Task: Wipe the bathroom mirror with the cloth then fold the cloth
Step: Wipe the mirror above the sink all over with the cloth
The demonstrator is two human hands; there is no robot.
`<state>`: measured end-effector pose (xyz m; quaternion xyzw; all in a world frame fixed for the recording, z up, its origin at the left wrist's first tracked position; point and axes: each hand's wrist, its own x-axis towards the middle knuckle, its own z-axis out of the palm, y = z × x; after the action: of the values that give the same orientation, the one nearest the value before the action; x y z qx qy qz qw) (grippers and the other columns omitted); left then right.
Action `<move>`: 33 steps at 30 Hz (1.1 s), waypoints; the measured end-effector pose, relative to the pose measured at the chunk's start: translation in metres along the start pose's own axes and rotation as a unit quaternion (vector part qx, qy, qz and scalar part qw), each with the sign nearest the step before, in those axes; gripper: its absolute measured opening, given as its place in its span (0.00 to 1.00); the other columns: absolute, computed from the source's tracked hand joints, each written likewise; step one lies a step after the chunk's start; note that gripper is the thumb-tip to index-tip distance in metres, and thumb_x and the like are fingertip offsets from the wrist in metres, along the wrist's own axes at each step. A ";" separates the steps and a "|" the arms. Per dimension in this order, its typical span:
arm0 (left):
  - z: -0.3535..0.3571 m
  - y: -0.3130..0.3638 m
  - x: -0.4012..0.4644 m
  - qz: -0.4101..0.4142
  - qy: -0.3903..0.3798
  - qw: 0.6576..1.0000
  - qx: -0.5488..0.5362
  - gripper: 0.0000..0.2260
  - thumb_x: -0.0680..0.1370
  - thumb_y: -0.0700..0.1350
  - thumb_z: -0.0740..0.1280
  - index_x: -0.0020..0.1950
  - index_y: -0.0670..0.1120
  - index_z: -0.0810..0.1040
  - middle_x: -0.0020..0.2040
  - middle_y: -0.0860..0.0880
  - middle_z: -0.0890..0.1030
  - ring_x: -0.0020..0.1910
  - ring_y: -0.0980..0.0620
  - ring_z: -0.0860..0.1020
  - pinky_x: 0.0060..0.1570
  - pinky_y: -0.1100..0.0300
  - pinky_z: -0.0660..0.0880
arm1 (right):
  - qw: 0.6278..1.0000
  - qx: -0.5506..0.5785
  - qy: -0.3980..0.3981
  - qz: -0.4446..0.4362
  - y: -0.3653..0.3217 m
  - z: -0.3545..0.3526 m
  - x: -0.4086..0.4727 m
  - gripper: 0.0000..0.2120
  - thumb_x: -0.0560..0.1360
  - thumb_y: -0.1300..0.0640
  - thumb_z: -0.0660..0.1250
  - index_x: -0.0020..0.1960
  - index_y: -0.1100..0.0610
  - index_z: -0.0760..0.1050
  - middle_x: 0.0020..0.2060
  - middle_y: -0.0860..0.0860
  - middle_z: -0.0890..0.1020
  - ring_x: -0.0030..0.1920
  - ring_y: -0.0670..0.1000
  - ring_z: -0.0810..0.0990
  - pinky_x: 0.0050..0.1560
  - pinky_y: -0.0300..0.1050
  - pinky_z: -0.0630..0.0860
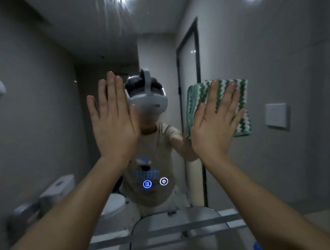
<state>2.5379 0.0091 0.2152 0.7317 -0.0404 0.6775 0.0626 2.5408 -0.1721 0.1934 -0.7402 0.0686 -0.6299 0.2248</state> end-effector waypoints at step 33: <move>0.002 -0.011 -0.032 0.054 0.044 0.996 0.051 0.24 0.82 0.48 0.48 0.76 0.40 0.54 0.76 0.41 0.58 0.75 0.45 0.55 0.73 0.47 0.48 | 0.996 -0.039 0.038 -0.067 0.084 0.010 -0.081 0.23 0.82 0.48 0.45 0.76 0.54 0.55 0.73 0.60 0.61 0.74 0.58 0.56 0.73 0.58 0.53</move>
<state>2.5391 0.0184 0.1831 0.7004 -0.0429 0.7124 -0.0099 2.5500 -0.2133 0.0842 -0.7269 0.0517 -0.6682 0.1499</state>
